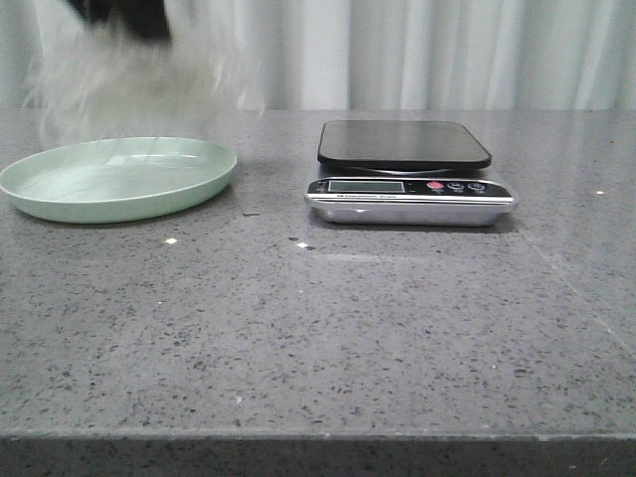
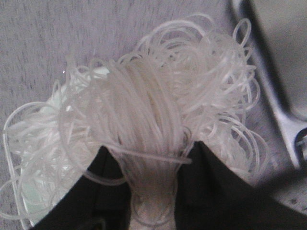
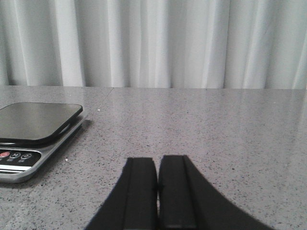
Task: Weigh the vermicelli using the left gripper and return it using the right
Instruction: 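Lift the vermicelli with the left gripper and carry it onto the scale, then open the left gripper to release the vermicelli and withdraw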
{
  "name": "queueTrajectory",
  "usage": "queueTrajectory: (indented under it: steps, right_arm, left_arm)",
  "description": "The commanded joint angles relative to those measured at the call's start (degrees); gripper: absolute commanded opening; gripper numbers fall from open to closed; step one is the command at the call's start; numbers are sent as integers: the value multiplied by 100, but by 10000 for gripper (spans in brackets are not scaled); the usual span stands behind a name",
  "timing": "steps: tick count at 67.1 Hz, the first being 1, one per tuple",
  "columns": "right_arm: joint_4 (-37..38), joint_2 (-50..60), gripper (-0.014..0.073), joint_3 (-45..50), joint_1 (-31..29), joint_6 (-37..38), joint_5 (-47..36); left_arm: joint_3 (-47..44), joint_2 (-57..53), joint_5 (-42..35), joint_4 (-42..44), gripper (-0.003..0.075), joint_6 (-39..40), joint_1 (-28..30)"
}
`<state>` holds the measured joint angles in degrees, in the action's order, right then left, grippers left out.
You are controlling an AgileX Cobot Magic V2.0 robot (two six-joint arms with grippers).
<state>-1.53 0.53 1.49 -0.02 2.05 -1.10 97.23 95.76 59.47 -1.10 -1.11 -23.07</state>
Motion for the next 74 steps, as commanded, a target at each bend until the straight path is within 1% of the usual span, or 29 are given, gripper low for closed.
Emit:
queueTrajectory:
  steps: [1, 10, 26, 37, 47, 52, 53, 54, 57, 58, 61, 62, 63, 64, 65, 66, 67, 68, 69, 71, 74]
  right_arm:
    - [-31, 98, 187, -40, -33, -49, -499]
    - [-31, 98, 187, -40, -33, -49, -499]
    - [-31, 98, 187, -40, -33, -49, -499]
    - [-31, 98, 187, -40, -33, -49, -499]
    - [-31, 98, 187, -40, -33, -49, -499]
    - [-31, 98, 187, -40, -33, -49, -499]
    - [-31, 98, 187, -40, -33, -49, -499]
    - [-31, 98, 187, -40, -33, -49, -499]
    - [-31, 98, 187, -40, -33, -49, -499]
    - [-31, 98, 187, -40, -33, -49, -499]
    - [-31, 98, 187, -40, -33, -49, -499]
    - [-31, 98, 187, -40, -33, -49, -499]
    - [-31, 98, 187, -40, -33, -49, -499]
    - [-31, 98, 187, -40, -33, -49, -499]
    - [-31, 98, 187, -40, -33, -49, -499]
    - [-31, 98, 187, -40, -33, -49, -499]
    - [-31, 98, 187, -40, -33, -49, -499]
    - [-31, 98, 187, -40, -33, -49, -499]
    - [-31, 98, 187, -40, -33, -49, -499]
    - [-31, 98, 187, -40, -33, -49, -499]
    - [-31, 98, 187, -40, -33, -49, -499]
  left_arm:
    - [835, -212, -256, -302, 143, -53, -241]
    - [1611, 91, -234, -464, 130, -56, -654]
    - [2321, 1019, -303, -477, 130, -146, -1272]
    - [2503, 1567, -443, -477, 131, -146, -1500]
    - [2503, 1874, -467, -477, 167, -146, -1603]
    - [2512, 1972, -444, -477, 221, -146, -1612]
    - [2512, 1972, -444, -477, 221, -146, -1612]
    - [2512, 2000, -444, -477, 246, -146, -1612]
    - [2512, 2014, -434, -477, 284, -146, -1612]
    - [2512, 2024, -434, -477, 310, -146, -1612]
    - [2512, 2029, -434, -477, 349, -146, -1612]
    - [2512, 2029, -417, -477, 392, -146, -1612]
    - [2512, 2029, -416, -477, 392, -146, -1612]
    - [2512, 2029, -403, -477, 438, -146, -1612]
    - [2512, 2029, -403, -477, 438, -146, -1612]
    - [2512, 2029, -403, -487, 482, -146, -1612]
    - [2512, 2029, -403, -487, 482, -146, -1612]
    - [2512, 2029, -403, -487, 533, -146, -1612]
    - [2512, 2029, -403, -487, 533, -146, -1612]
    - [2556, 2029, -369, -487, 572, -146, -1612]
    - [2641, 2029, -253, -487, 599, -146, -1612]
